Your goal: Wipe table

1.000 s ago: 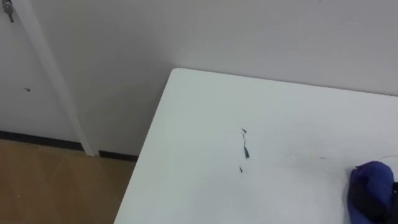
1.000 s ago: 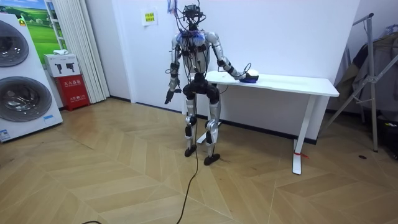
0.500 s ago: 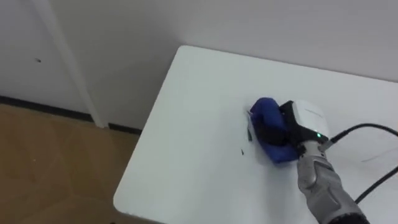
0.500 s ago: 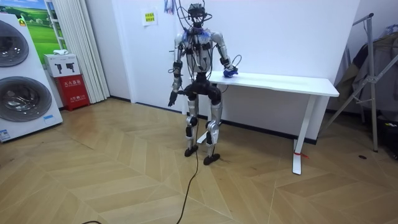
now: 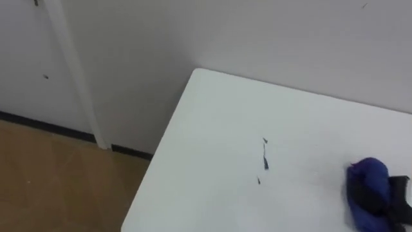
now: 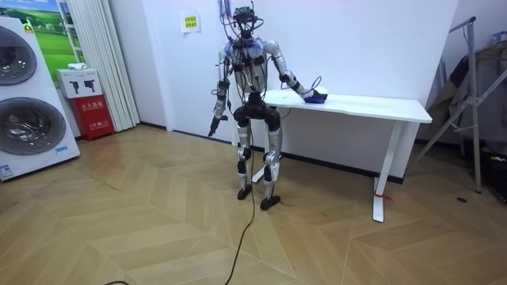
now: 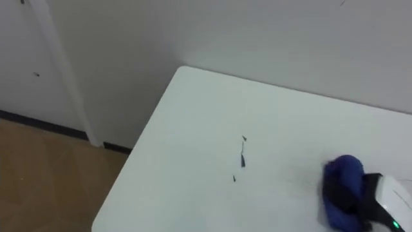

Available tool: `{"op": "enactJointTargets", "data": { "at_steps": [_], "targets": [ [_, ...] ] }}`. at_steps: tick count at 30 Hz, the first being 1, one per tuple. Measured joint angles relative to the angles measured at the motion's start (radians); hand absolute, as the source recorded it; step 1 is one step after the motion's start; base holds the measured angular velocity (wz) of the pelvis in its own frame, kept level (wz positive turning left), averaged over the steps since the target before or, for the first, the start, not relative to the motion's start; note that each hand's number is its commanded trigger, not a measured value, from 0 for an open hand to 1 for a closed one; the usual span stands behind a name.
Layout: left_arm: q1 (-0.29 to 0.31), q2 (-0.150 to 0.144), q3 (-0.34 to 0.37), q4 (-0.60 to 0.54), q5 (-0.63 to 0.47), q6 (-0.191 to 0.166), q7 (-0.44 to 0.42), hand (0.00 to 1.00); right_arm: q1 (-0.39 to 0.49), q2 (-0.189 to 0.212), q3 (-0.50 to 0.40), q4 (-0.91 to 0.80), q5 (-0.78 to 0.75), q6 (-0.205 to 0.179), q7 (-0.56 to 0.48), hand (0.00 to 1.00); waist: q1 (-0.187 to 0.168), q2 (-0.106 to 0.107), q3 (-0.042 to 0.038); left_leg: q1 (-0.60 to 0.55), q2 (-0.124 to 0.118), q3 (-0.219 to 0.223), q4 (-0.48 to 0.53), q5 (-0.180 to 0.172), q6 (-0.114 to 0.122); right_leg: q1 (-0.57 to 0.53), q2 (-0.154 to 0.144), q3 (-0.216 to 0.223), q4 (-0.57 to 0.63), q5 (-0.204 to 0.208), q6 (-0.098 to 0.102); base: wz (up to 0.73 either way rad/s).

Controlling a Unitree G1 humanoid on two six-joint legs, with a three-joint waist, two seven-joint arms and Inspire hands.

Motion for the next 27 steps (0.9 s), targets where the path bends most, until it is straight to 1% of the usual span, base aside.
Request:
{"op": "enactJointTargets", "data": {
  "at_steps": [1,2,3,4,5,6,7,8,9,10,11,12,13,14,15,16,17,18,19,20,21,22,23,24,25,26,27],
  "targets": [
    [-0.007,0.003,-0.006,0.002,0.000,-0.004,0.002,0.00,-0.008,0.003,0.002,-0.002,0.006,0.013,0.000,1.00,0.002,0.002,-0.0002,-0.003,0.003,0.003,0.012,-0.004,0.003,-0.003,-0.003,0.000,0.014,0.000,0.000,-0.30],
    [-0.030,0.008,-0.024,0.003,0.000,-0.010,0.005,0.00,-0.025,0.014,0.007,-0.012,0.017,0.050,0.000,1.00,0.020,0.010,-0.0010,-0.011,0.014,0.023,0.029,-0.013,0.009,-0.026,-0.010,0.008,0.060,-0.002,0.003,-0.46],
    [-0.066,0.014,-0.057,0.027,-0.002,-0.023,0.017,0.00,-0.058,0.033,0.019,-0.029,0.021,0.104,0.000,1.00,0.043,0.022,0.0020,-0.031,0.034,0.055,0.052,-0.021,0.011,-0.078,-0.024,0.012,0.153,-0.011,-0.006,-0.60],
    [-0.080,0.017,-0.073,0.038,-0.007,-0.028,0.020,0.00,-0.075,0.046,0.034,-0.040,0.021,0.137,0.000,1.00,0.059,0.029,0.0020,-0.040,0.044,0.070,0.060,-0.023,0.009,-0.103,-0.039,0.012,0.204,-0.019,-0.011,-0.94],
    [-0.110,0.024,-0.101,0.065,-0.020,-0.039,0.025,0.00,-0.112,0.065,0.081,-0.068,0.015,0.191,0.002,1.00,0.109,0.038,0.0033,-0.045,0.064,0.113,0.065,-0.025,0.001,-0.141,-0.079,0.017,0.285,-0.040,-0.011,-1.21],
    [-0.136,0.034,-0.117,0.105,-0.026,-0.053,0.034,0.00,-0.157,0.094,0.139,-0.105,-0.010,0.226,0.016,1.00,0.150,0.040,0.0053,-0.066,0.082,0.140,0.083,-0.031,-0.011,-0.169,-0.123,0.035,0.323,-0.052,-0.007,-1.23],
    [-0.162,0.040,-0.123,0.119,-0.028,-0.055,0.034,0.00,-0.183,0.106,0.173,-0.126,-0.018,0.237,0.024,1.00,0.166,0.040,0.0075,-0.085,0.091,0.140,0.103,-0.035,-0.018,-0.184,-0.140,0.049,0.330,-0.057,-0.001,-1.11],
    [-0.185,0.053,-0.132,0.150,-0.028,-0.062,0.035,0.00,-0.253,0.147,0.246,-0.147,-0.048,0.243,0.044,1.00,0.203,0.041,0.0152,-0.124,0.112,0.136,0.143,-0.048,-0.033,-0.205,-0.172,0.072,0.320,-0.057,0.000,-0.75],
    [-0.210,0.068,-0.147,0.164,-0.048,-0.076,0.034,0.00,-0.325,0.186,0.319,-0.152,-0.075,0.225,0.060,1.00,0.213,0.039,0.0279,-0.165,0.131,0.118,0.175,-0.057,-0.049,-0.203,-0.198,0.078,0.275,-0.057,0.001,-0.47],
    [-0.224,0.075,-0.159,0.168,-0.060,-0.079,0.032,0.00,-0.355,0.198,0.343,-0.153,-0.078,0.209,0.065,1.00,0.212,0.034,0.0315,-0.196,0.136,0.100,0.191,-0.058,-0.058,-0.202,-0.208,0.079,0.247,-0.054,0.006,0.26],
    [-0.258,0.080,-0.185,0.148,-0.075,-0.079,0.029,0.00,-0.404,0.201,0.371,-0.155,-0.085,0.167,0.079,1.00,0.211,0.026,0.0370,-0.261,0.143,0.053,0.223,-0.058,-0.067,-0.203,-0.224,0.078,0.187,-0.046,0.014,0.87],
    [-0.261,0.085,-0.206,0.124,-0.085,-0.080,0.026,0.00,-0.435,0.199,0.372,-0.152,-0.085,0.148,0.085,1.00,0.209,0.013,0.0319,-0.321,0.146,-0.001,0.237,-0.040,-0.086,-0.203,-0.236,0.062,0.130,-0.021,0.022,1.00],
    [-0.261,0.088,-0.206,0.113,-0.085,-0.078,0.023,0.00,-0.434,0.197,0.370,-0.145,-0.084,0.146,0.085,1.00,0.207,0.010,0.0310,-0.336,0.150,-0.022,0.236,-0.030,-0.103,-0.201,-0.237,0.062,0.105,-0.009,0.025,1.01],
    [-0.249,0.100,-0.204,0.099,-0.086,-0.076,0.013,0.00,-0.422,0.194,0.356,-0.136,-0.077,0.130,0.084,1.00,0.206,0.002,0.0320,-0.348,0.164,-0.051,0.232,-0.014,-0.125,-0.188,-0.235,0.061,0.058,0.018,0.024,0.80],
    [-0.221,0.111,-0.187,0.094,-0.092,-0.074,0.011,0.00,-0.395,0.194,0.343,-0.139,-0.080,0.106,0.074,1.00,0.200,-0.007,0.0326,-0.343,0.179,-0.079,0.223,-0.005,-0.154,-0.181,-0.227,0.061,0.013,0.040,0.024,0.72],
    [-0.208,0.117,-0.170,0.091,-0.100,-0.072,0.011,0.00,-0.382,0.193,0.333,-0.141,-0.086,0.093,0.073,1.00,0.191,-0.010,0.0343,-0.339,0.193,-0.092,0.219,-0.002,-0.170,-0.174,-0.216,0.052,-0.011,0.051,0.027,0.68],
    [-0.180,0.127,-0.142,0.092,-0.117,-0.068,0.011,0.00,-0.350,0.192,0.307,-0.139,-0.097,0.065,0.064,1.00,0.163,-0.017,0.0344,-0.337,0.228,-0.105,0.212,0.010,-0.211,-0.168,-0.178,0.016,-0.043,0.074,0.030,0.85],
    [-0.148,0.134,-0.109,0.095,-0.118,-0.066,0.012,0.00,-0.309,0.185,0.276,-0.143,-0.118,0.042,0.046,1.00,0.126,-0.023,0.0322,-0.336,0.264,-0.104,0.205,0.027,-0.252,-0.166,-0.155,-0.048,-0.010,0.073,0.079,0.84],
    [-0.133,0.131,-0.104,0.094,-0.119,-0.065,0.012,0.00,-0.276,0.173,0.268,-0.155,-0.121,0.038,0.042,1.00,0.124,-0.017,0.0251,-0.328,0.291,-0.099,0.197,0.039,-0.269,-0.165,-0.136,-0.054,0.016,0.045,0.110,0.59],
    [-0.097,0.115,-0.102,0.094,-0.120,-0.065,0.012,0.00,-0.217,0.137,0.254,-0.180,-0.126,0.032,0.035,1.00,0.124,-0.001,0.0133,-0.302,0.333,-0.081,0.170,0.064,-0.281,-0.165,-0.102,-0.069,0.059,-0.014,0.063,0.18],
    [-0.068,0.089,-0.102,0.094,-0.120,-0.063,0.011,0.00,-0.165,0.098,0.238,-0.209,-0.125,0.031,0.042,1.00,0.125,0.000,0.0128,-0.270,0.334,-0.008,0.152,0.083,-0.255,-0.167,-0.093,-0.074,0.085,-0.048,0.032,0.08],
    [-0.060,0.076,-0.102,0.094,-0.118,-0.061,0.011,0.00,-0.151,0.085,0.233,-0.216,-0.126,0.032,0.052,1.00,0.122,0.005,0.0133,-0.261,0.330,0.027,0.154,0.084,-0.253,-0.167,-0.085,-0.074,0.085,-0.056,0.015,0.00],
    [-0.056,0.052,-0.101,0.095,-0.118,-0.054,0.011,0.00,-0.147,0.072,0.209,-0.233,-0.126,0.043,0.082,1.00,0.115,0.010,0.0191,-0.247,0.313,0.091,0.169,0.072,-0.233,-0.170,-0.071,-0.075,0.083,-0.060,-0.004,-0.05],
    [-0.059,0.038,-0.101,0.096,-0.119,-0.053,0.011,0.00,-0.161,0.072,0.203,-0.250,-0.126,0.062,0.120,1.00,0.110,0.012,0.0247,-0.235,0.278,0.121,0.189,0.053,-0.203,-0.175,-0.066,-0.073,0.081,-0.065,-0.044,-0.11],
    [-0.062,0.033,-0.101,0.096,-0.119,-0.053,0.011,0.00,-0.169,0.073,0.207,-0.265,-0.128,0.071,0.145,1.00,0.109,0.014,0.0282,-0.224,0.255,0.128,0.194,0.042,-0.184,-0.176,-0.060,-0.069,0.081,-0.068,-0.066,-0.31],
    [-0.066,0.028,-0.107,0.096,-0.121,-0.052,0.011,0.00,-0.191,0.072,0.239,-0.292,-0.143,0.092,0.193,1.00,0.117,0.019,0.0301,-0.198,0.208,0.146,0.192,0.018,-0.157,-0.186,-0.044,-0.047,0.080,-0.071,-0.095,-0.74],
    [-0.077,0.025,-0.112,0.096,-0.135,-0.051,0.009,0.00,-0.218,0.073,0.282,-0.326,-0.163,0.121,0.235,1.00,0.155,0.027,0.0339,-0.163,0.168,0.171,0.170,-0.001,-0.129,-0.204,-0.025,-0.006,0.080,-0.066,-0.115,-0.91]
  ]
}}
